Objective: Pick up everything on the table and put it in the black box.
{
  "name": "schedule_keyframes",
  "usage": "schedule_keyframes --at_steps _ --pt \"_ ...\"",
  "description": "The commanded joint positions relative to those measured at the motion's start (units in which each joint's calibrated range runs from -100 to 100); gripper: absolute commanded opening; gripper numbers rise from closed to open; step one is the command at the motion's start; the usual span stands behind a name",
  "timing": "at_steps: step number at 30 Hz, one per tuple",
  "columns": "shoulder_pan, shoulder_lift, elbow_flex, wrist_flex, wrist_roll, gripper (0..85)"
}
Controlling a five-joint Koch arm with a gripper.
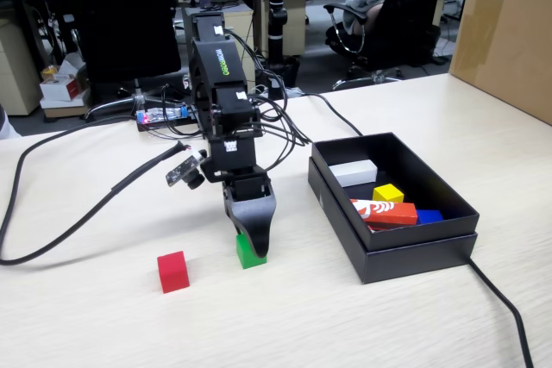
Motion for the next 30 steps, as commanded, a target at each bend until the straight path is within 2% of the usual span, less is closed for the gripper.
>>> schedule_keyframes --at_steps 1,6,7,11,16,18,23,30 --pt "-0.1 -0.9 1.1 1.9 -0.2 42.8" --pt "0.0 -0.9 -0.7 1.9 -0.3 42.0" --pt "0.0 -0.9 -1.1 1.8 -0.3 39.4" --pt "-0.2 -1.3 -1.6 1.8 -0.2 19.8" --pt "-0.3 -1.3 -1.9 1.6 -0.2 14.0" --pt "-0.6 -1.9 -1.3 1.6 0.0 0.9" --pt "-0.6 -5.1 -2.0 1.6 0.0 0.9" --pt "0.3 -22.5 -1.8 -2.1 0.6 0.9"
